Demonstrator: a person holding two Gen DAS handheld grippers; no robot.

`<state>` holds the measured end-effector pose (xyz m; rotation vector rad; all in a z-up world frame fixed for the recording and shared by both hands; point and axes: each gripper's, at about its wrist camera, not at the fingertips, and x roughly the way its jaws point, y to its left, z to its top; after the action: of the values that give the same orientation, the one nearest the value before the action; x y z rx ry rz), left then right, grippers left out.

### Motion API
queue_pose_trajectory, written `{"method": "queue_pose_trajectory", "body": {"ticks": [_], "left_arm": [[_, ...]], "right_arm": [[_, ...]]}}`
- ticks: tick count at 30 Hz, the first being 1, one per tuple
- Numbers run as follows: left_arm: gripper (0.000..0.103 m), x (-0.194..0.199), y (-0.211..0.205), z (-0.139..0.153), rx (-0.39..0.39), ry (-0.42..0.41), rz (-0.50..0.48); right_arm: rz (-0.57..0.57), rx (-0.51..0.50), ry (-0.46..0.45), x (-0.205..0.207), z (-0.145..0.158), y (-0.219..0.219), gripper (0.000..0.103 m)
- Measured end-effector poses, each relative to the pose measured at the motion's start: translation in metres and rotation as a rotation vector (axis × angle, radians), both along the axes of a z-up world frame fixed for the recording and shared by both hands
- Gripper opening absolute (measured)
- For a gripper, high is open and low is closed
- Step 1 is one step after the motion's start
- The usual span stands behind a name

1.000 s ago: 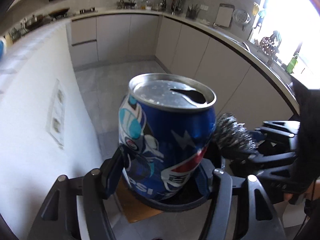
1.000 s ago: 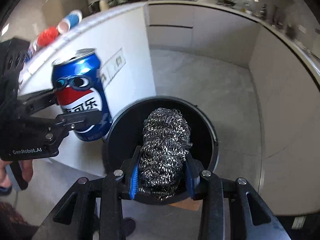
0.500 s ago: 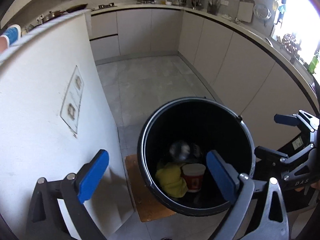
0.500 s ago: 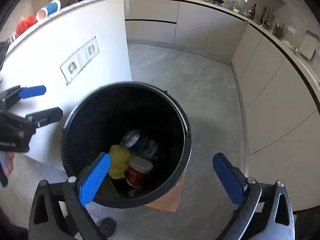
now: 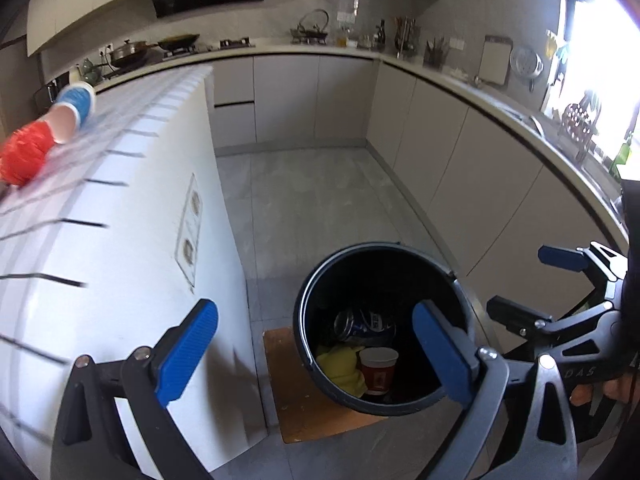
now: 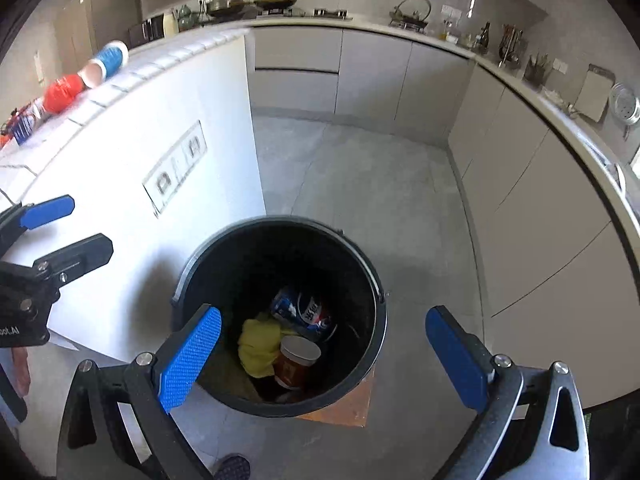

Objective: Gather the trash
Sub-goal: 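Move both open tools back from the bin toward the island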

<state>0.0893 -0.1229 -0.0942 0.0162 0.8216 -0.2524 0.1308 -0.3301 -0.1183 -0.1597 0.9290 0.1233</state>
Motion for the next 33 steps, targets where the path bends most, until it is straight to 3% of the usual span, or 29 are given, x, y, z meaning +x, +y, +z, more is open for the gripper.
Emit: {"method": "queue_pose_trajectory", "body": {"ticks": [11, 20, 27, 33], "left_arm": [[0.099, -0.026, 0.041, 0.050, -0.016, -0.094, 0.048], [0.099, -0.048, 0.099, 0.074, -0.008, -0.146, 0.128], [0.099, -0.062, 0.165, 0.090, 0.014, -0.191, 0.274], [0.100, -0.070, 0.218, 0.094, 0.040, -0.199, 0.402]], "right_arm": [[-0.028, 0.054, -0.106, -0.040, 0.074, 0.043, 0.103], [0.040, 0.114, -0.161, -0.062, 0.107, 0.105, 0.103], [0.127, 0.191, -0.191, -0.059, 0.126, 0.163, 0.103], [0.213, 0.174, -0.199, -0.054, 0.137, 0.213, 0.103]]}}
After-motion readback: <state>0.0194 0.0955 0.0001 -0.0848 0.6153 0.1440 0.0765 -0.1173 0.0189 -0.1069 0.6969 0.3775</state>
